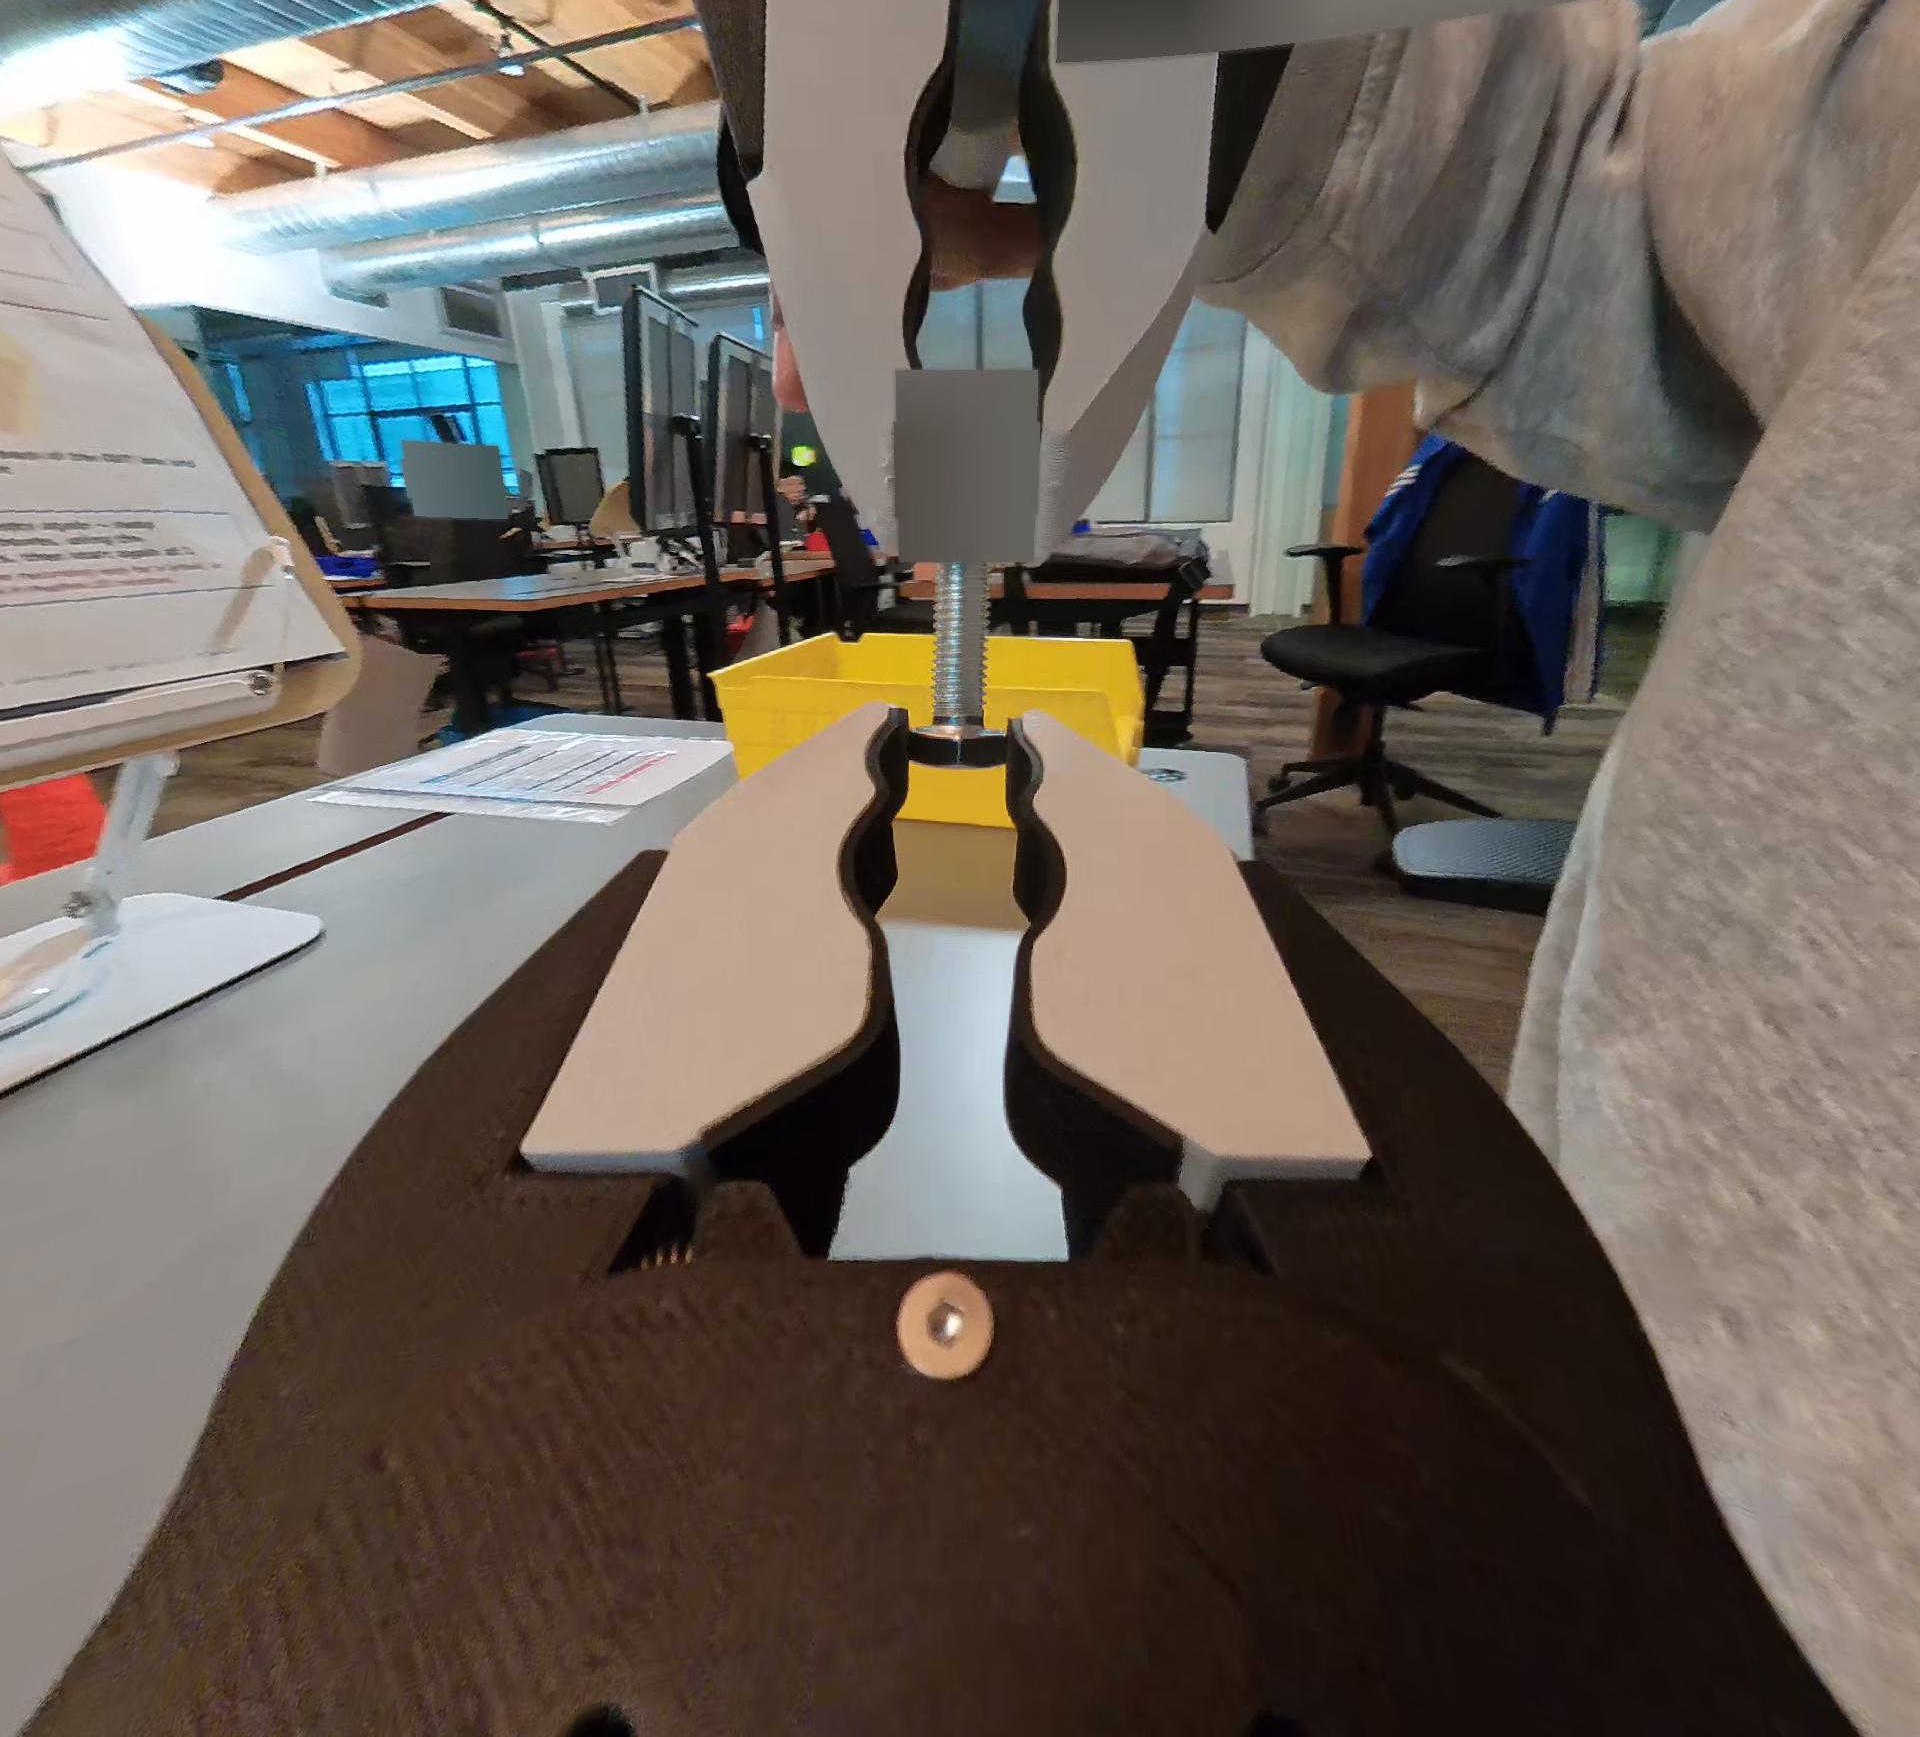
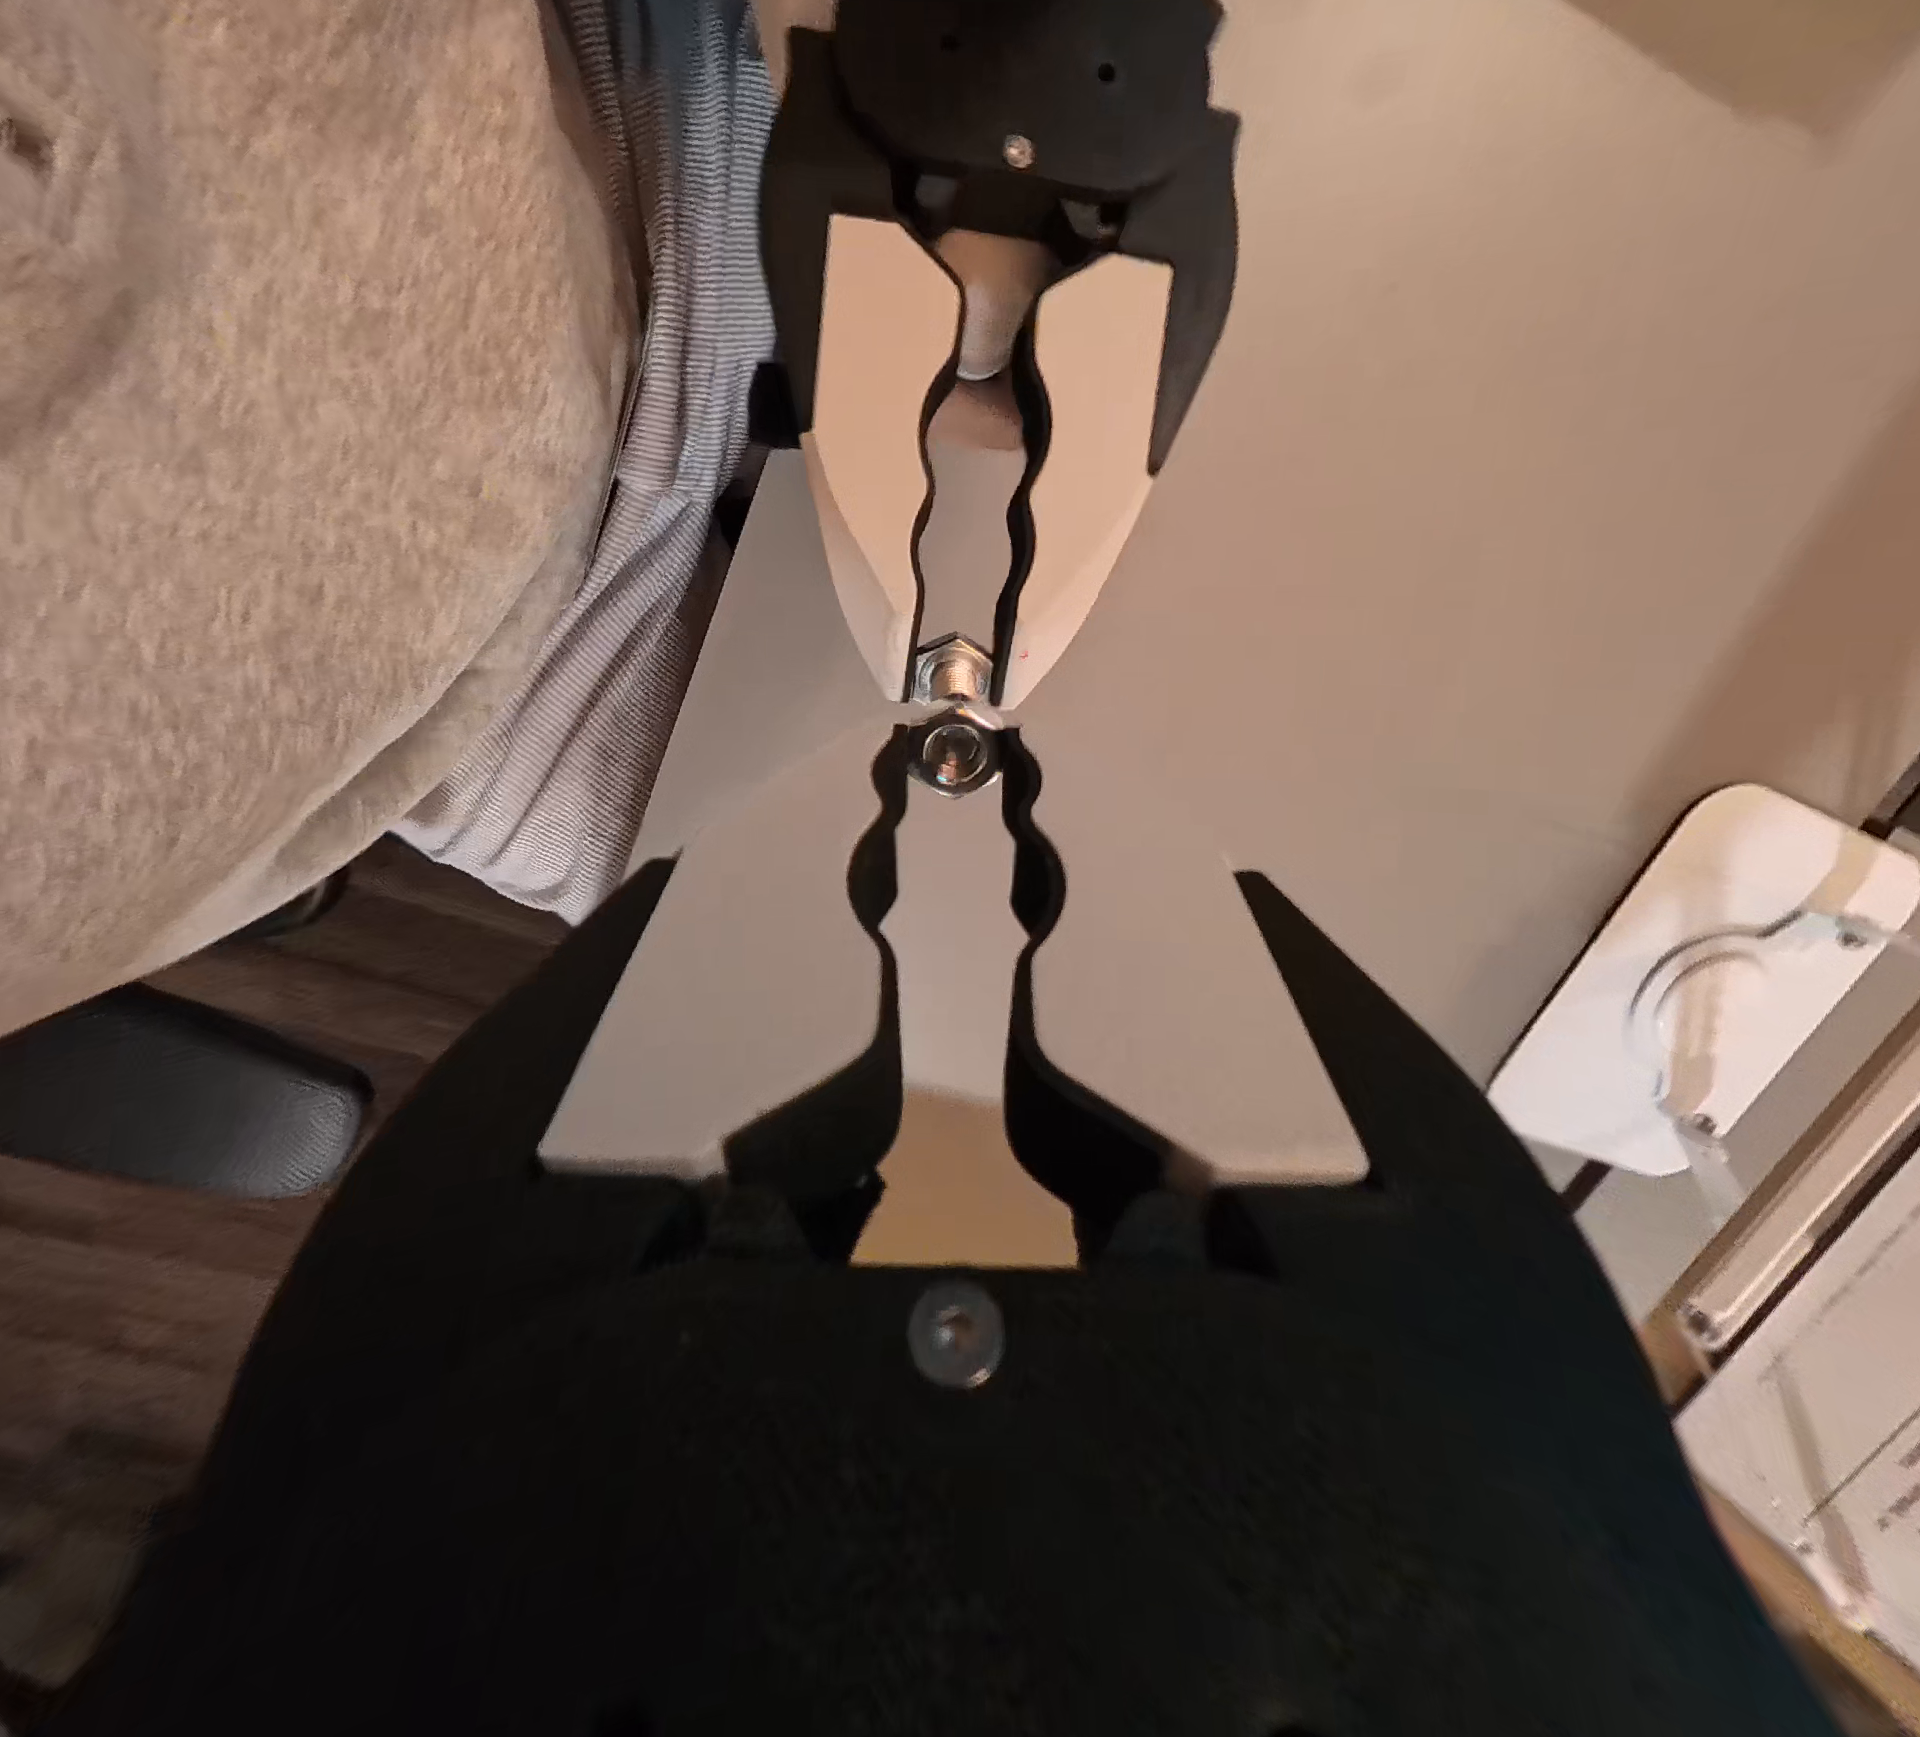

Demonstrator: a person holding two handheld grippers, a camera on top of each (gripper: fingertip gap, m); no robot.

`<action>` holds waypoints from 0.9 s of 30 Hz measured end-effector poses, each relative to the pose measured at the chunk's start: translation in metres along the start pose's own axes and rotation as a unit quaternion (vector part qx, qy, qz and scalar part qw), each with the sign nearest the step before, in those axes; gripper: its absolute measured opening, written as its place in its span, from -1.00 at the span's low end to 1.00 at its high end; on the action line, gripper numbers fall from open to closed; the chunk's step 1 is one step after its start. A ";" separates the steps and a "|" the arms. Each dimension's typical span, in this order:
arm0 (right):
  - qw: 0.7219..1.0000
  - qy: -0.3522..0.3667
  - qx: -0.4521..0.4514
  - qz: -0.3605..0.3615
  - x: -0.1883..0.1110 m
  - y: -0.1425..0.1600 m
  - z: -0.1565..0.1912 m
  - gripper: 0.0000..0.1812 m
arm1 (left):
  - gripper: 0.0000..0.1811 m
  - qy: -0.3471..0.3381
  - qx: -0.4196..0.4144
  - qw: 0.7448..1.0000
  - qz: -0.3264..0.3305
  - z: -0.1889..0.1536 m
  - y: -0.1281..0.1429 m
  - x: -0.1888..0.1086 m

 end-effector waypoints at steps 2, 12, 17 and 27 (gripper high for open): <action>0.999 0.007 0.038 0.000 0.000 0.000 -0.003 -0.81 | -0.79 -0.016 0.007 1.000 0.000 0.001 0.000 0.000; 0.995 0.039 0.085 -0.016 -0.002 -0.001 -0.007 -0.53 | -0.79 -0.026 -0.005 1.000 -0.013 0.003 -0.003 -0.002; 0.996 0.037 0.052 -0.065 -0.008 -0.001 -0.004 -0.51 | -0.79 -0.012 -0.010 1.000 -0.015 0.002 -0.003 -0.002; 0.995 0.008 0.007 -0.096 -0.002 0.002 0.010 -0.48 | -0.79 -0.003 -0.044 0.999 -0.019 0.005 -0.002 -0.002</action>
Point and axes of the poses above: each gripper's, where its closed fingertips meet, x out along the fingers, y out of its underside, z = x × y across the jaws, the point moved 10 cm from there along -x, back along the fingers, and after that the axes turned 7 degrees about -y, right-handed, at the moved point
